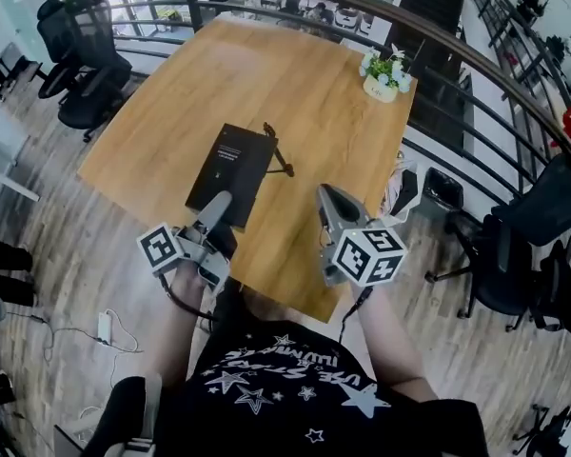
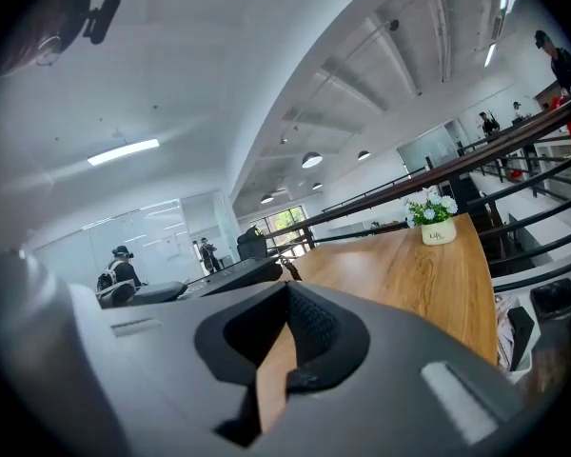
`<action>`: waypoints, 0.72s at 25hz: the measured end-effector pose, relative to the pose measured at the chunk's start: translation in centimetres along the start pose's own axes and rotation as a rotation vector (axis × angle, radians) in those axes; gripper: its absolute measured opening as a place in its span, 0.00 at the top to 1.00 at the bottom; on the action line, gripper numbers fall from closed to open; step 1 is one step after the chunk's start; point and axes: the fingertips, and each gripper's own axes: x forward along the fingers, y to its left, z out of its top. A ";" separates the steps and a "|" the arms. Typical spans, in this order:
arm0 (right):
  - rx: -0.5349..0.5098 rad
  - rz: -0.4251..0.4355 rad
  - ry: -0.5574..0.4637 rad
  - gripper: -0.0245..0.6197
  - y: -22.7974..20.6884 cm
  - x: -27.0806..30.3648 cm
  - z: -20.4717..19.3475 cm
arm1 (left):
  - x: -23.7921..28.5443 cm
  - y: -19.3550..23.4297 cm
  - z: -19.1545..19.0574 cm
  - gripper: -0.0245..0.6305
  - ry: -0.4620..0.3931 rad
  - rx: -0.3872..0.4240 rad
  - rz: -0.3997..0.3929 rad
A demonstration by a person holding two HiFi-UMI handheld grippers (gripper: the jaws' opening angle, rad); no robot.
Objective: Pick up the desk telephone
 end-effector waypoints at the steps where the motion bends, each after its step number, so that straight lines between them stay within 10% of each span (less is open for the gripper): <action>1: 0.001 0.010 0.006 0.96 0.2 -0.8 -0.4 | -0.7 -0.2 -0.8 0.66 -0.008 0.001 0.004; 9: 0.043 0.181 -0.008 0.96 -0.2 -10.3 -2.7 | -3.8 -2.1 -10.9 0.66 -0.100 0.016 0.010; 18: -0.044 0.165 0.046 0.96 -0.6 -14.3 -3.4 | -7.5 -4.4 -16.3 0.66 -0.166 0.005 0.036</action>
